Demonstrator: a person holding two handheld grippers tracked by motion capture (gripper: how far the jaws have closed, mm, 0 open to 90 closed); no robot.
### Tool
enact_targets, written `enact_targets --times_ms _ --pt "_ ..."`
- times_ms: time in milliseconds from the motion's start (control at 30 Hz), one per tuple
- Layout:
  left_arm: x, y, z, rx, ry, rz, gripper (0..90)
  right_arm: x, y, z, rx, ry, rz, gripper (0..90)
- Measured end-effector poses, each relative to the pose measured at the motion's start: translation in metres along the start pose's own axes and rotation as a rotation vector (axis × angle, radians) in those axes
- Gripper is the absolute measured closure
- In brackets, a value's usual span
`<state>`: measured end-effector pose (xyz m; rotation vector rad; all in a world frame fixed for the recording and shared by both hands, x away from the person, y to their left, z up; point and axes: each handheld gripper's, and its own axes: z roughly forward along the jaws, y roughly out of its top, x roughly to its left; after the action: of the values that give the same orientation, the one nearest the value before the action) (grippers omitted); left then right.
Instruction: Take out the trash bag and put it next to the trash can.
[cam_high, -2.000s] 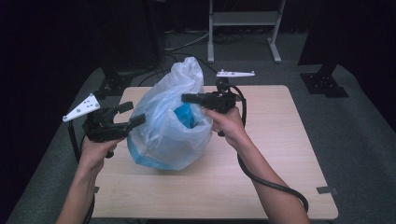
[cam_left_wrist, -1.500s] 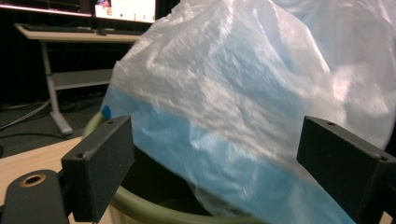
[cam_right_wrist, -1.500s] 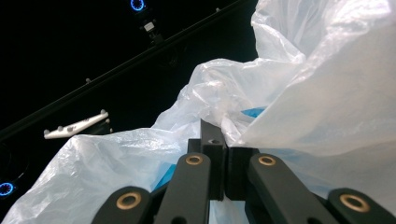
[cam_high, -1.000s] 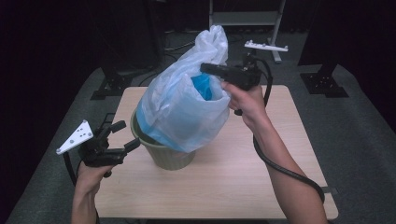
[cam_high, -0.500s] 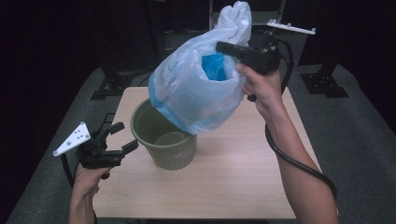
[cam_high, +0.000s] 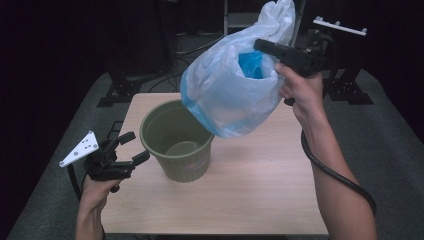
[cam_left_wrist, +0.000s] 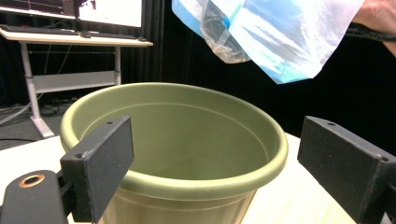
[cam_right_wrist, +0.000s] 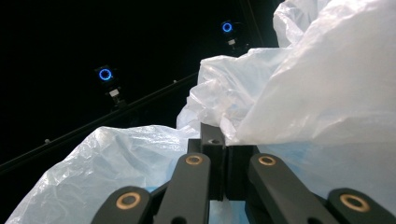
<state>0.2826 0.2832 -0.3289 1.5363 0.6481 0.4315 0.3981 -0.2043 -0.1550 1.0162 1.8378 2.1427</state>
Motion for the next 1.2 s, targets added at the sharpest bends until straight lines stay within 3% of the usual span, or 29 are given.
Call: enact_targets --times_ms 500,767,1200 --pt "-0.003 0.001 0.001 -0.003 -0.013 0.000 9.4 -0.040 -0.018 -0.034 0.004 -0.090 0.052 88.6" --pt "-0.004 0.000 0.002 0.000 -0.014 0.003 9.4 -0.063 -0.036 -0.043 0.020 -0.125 0.097 88.6" --pt "-0.005 -0.001 0.004 0.008 -0.019 0.008 9.4 -0.087 -0.064 -0.045 0.049 -0.145 0.143 88.3"
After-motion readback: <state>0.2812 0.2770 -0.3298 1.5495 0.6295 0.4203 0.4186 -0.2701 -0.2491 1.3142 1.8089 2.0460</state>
